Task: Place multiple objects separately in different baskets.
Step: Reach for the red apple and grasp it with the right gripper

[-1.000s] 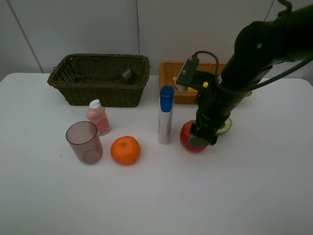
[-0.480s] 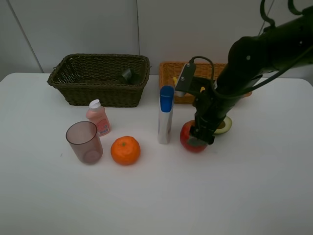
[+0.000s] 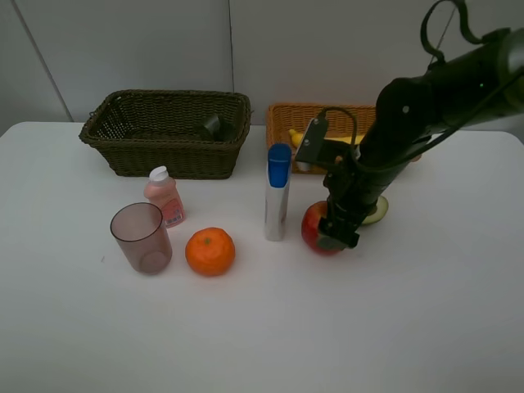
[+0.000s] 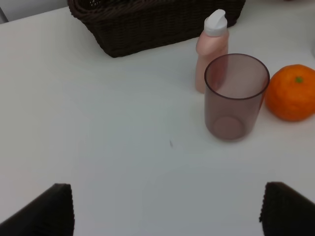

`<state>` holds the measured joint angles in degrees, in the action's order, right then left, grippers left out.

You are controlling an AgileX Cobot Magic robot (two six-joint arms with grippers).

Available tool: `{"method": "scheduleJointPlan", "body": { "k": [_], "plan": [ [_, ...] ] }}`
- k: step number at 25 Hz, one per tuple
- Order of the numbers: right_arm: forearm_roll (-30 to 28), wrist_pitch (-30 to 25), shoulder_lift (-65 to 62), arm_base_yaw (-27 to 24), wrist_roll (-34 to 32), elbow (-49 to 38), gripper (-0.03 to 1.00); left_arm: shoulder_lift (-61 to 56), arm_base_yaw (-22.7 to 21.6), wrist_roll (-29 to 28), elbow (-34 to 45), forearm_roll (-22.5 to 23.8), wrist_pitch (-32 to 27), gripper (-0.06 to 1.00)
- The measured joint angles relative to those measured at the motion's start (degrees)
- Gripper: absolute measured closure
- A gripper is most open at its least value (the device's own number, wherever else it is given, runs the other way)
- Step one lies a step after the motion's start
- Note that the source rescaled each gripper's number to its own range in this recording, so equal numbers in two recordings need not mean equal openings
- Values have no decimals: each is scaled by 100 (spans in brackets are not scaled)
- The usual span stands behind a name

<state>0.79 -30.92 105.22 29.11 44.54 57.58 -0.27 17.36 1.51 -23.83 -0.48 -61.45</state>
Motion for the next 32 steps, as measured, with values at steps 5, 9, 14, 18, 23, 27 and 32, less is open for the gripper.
{"method": "scheduleJointPlan", "body": {
  "k": [5, 9, 14, 18, 23, 27, 32],
  "plan": [
    [25, 94, 144, 0, 0, 0, 14, 0, 0, 0, 0, 0, 0, -6],
    [69, 121, 212, 0, 0, 0, 14, 0, 0, 0, 0, 0, 0, -6],
    [119, 164, 230, 0, 0, 0, 14, 0, 0, 0, 0, 0, 0, -6],
    [126, 191, 230, 0, 0, 0, 14, 0, 0, 0, 0, 0, 0, -6],
    [130, 230, 230, 0, 0, 0, 14, 0, 0, 0, 0, 0, 0, -6],
    [151, 232, 230, 0, 0, 0, 20, 0, 0, 0, 0, 0, 0, -6],
    [151, 185, 230, 0, 0, 0, 25, 0, 0, 0, 0, 0, 0, -6]
  ]
}}
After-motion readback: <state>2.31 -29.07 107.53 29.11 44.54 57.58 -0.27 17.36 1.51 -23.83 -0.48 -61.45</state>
